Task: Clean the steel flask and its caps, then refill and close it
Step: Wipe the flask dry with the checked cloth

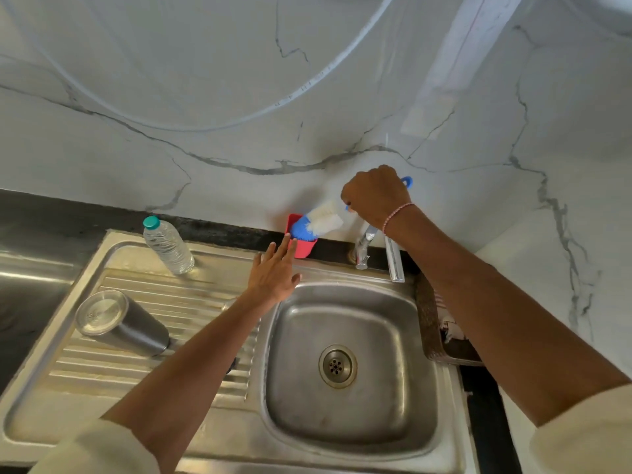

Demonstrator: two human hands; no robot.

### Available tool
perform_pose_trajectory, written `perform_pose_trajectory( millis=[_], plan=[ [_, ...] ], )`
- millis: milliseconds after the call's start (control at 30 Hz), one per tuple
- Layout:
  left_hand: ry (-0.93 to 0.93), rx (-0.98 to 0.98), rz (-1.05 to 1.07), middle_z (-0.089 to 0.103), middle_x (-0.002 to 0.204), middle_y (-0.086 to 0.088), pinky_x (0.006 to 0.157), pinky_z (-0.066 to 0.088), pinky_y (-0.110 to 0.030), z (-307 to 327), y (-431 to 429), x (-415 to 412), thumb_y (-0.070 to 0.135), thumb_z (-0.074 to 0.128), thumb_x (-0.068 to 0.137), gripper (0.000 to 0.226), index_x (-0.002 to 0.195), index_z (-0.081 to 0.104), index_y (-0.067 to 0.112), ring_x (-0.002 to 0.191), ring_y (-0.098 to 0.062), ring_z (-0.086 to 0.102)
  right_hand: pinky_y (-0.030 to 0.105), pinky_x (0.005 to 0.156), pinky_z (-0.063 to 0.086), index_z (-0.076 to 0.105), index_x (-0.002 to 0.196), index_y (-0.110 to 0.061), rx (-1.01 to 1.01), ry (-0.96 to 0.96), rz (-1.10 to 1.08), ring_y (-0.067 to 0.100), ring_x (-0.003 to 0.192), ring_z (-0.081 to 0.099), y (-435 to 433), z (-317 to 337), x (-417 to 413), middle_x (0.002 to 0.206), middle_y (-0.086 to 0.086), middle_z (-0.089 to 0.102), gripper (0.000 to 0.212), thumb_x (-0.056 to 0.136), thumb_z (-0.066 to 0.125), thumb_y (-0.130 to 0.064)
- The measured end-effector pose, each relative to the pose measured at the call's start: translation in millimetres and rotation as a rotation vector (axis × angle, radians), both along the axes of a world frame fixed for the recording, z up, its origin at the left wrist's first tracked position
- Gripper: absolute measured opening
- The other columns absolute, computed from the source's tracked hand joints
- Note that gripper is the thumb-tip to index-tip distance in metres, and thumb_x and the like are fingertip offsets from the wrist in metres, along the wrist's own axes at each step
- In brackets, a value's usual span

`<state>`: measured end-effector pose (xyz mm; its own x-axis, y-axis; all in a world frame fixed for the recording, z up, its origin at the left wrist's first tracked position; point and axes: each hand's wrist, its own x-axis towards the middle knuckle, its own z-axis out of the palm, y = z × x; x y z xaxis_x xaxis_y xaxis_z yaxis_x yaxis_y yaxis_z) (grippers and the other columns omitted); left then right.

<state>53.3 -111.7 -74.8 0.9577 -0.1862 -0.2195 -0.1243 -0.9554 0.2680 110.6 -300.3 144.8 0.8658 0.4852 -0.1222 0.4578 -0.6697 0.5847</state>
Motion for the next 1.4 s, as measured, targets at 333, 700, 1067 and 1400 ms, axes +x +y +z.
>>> perform_pose_trajectory(
  millis=[333, 700, 1067, 1400],
  plan=[
    [0.033, -0.022, 0.031, -0.014, 0.173, 0.001, 0.127, 0.019, -0.054, -7, -10, 1, 0.049, 0.058, 0.101, 0.098, 0.164, -0.013, 0.024, 0.16, -0.033, 0.005, 0.05, 0.11, 0.038, 0.071, 0.11, -0.014, 0.073, -0.071, -0.03, 0.031, 0.112, 0.064, 17, -41, 21, 0.113, 0.012, 0.072, 0.016, 0.098, 0.066, -0.024],
    [0.02, 0.009, 0.006, -0.019, 0.172, -0.001, 0.128, 0.016, -0.055, -2, -13, 0, 0.05, 0.056, 0.102, 0.097, 0.164, -0.013, 0.022, 0.159, -0.033, -0.01, 0.047, 0.121, 0.021, 0.077, 0.112, -0.01, 0.657, -0.134, 0.148, 0.036, 0.118, 0.06, -12, -70, 16, 0.111, 0.014, 0.067, 0.039, 0.074, 0.084, -0.001],
    [-0.159, -0.149, 0.029, 0.026, 0.169, -0.011, 0.125, 0.026, -0.046, 25, -28, -20, 0.039, 0.066, 0.099, 0.078, 0.161, 0.025, 0.016, 0.155, -0.032, 0.026, 0.037, 0.098, 0.048, 0.077, 0.105, -0.018, 1.101, -0.383, 0.087, 0.024, 0.105, 0.06, -94, -58, -54, 0.106, 0.002, 0.068, 0.021, 0.092, 0.064, -0.008],
    [-0.022, -0.337, -0.215, 0.059, 0.14, -0.007, 0.109, 0.048, -0.041, 5, -119, -86, 0.033, 0.064, 0.101, 0.048, 0.145, 0.052, 0.019, 0.126, -0.022, 0.059, 0.039, 0.08, 0.059, 0.07, 0.103, -0.019, 1.219, -0.171, -0.843, 0.021, 0.092, 0.066, -248, -142, -170, 0.102, 0.001, 0.066, 0.012, 0.096, 0.062, -0.013]
  ],
)
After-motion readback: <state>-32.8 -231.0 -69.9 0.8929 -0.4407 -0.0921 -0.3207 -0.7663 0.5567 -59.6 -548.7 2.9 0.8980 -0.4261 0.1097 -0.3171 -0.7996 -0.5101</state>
